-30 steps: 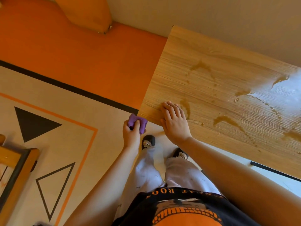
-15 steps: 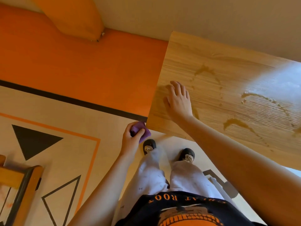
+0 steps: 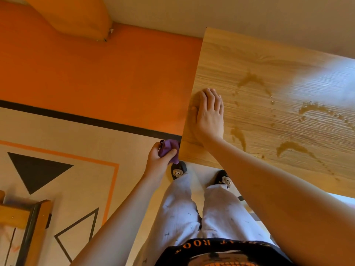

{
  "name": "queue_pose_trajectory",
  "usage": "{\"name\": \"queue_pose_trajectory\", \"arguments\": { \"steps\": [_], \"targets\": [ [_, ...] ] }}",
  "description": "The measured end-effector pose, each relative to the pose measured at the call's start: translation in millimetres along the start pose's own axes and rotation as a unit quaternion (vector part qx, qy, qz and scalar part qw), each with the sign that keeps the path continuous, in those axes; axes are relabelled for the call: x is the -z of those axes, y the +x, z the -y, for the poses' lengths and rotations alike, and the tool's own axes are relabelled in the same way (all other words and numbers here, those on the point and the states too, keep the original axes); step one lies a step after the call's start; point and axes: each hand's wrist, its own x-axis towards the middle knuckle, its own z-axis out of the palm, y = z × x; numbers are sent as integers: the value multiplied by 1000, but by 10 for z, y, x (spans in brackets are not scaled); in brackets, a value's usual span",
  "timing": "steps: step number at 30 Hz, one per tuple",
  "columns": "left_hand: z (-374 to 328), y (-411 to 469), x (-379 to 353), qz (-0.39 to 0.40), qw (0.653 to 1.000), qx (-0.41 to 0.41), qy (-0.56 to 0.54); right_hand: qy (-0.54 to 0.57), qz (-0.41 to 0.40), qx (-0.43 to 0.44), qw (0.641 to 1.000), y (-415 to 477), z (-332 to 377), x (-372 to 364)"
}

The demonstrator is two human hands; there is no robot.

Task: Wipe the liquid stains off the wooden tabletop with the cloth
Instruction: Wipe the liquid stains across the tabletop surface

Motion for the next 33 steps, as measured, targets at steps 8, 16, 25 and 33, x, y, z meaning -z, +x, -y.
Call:
{"name": "queue_pose_trajectory", "arguments": {
  "steps": [8,16,25,33],
  "targets": [
    [-410,402,-195,12,996,-55,71,-12,-7,-10,1000,-13,36,2],
    [-271,121,135,68,986,-22,153,-16,-1,-14,1000,-4,52,19],
    [-889,836,-449,40,984,-95,144,-29,-9,-18,999,-7,44,6],
    [-740,607,-257,71,981,-39,176,-46,14,-21,999,-2,48,5]
  ]
}}
